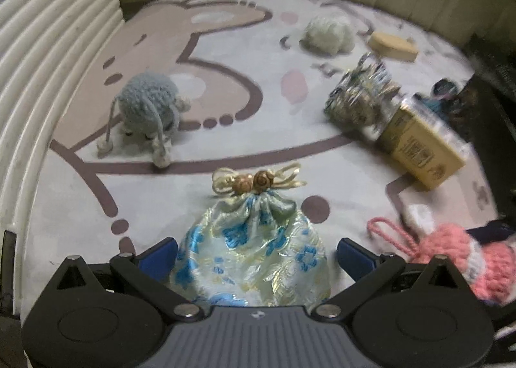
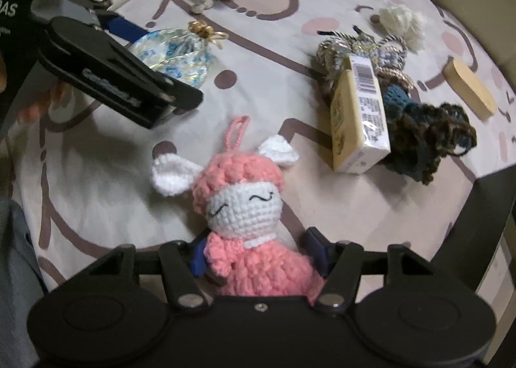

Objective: Organize objects
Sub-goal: 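Close the left tool on the floral pouch while the right tool grasps the pink bunny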

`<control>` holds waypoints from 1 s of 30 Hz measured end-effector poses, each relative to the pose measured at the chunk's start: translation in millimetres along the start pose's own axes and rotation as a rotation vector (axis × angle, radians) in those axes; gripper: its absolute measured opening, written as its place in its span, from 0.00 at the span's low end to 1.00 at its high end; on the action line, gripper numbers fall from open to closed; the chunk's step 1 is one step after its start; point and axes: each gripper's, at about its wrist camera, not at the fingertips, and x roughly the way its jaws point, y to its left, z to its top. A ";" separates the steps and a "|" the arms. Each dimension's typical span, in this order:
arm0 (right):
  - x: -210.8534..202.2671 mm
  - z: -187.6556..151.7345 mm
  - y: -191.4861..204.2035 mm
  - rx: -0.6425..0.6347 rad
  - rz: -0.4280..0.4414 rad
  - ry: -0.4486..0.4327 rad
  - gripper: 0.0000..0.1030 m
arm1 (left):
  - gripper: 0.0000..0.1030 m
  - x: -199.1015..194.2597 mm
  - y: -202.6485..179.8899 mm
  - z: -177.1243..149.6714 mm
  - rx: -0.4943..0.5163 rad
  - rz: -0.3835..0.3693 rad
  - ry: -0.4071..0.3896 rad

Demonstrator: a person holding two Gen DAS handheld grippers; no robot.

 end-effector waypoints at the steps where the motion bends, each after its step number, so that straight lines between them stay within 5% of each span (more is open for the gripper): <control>1: 0.5 0.9 0.1 0.012 -0.001 0.005 0.60 | 1.00 1.1 -3.0 -0.4 0.008 0.018 -0.002; 12: 0.8 2.3 -6.1 0.133 0.004 0.056 0.56 | 1.00 -2.8 9.6 -8.6 -0.048 0.029 0.003; 16: 0.5 1.2 -6.8 0.127 -0.008 0.040 0.55 | 0.82 -11.0 6.6 -10.0 -0.048 0.025 -0.033; 30: -24.0 -0.7 -14.4 0.218 -0.014 -0.016 0.49 | 0.82 -44.2 17.4 -18.8 -0.104 0.003 -0.070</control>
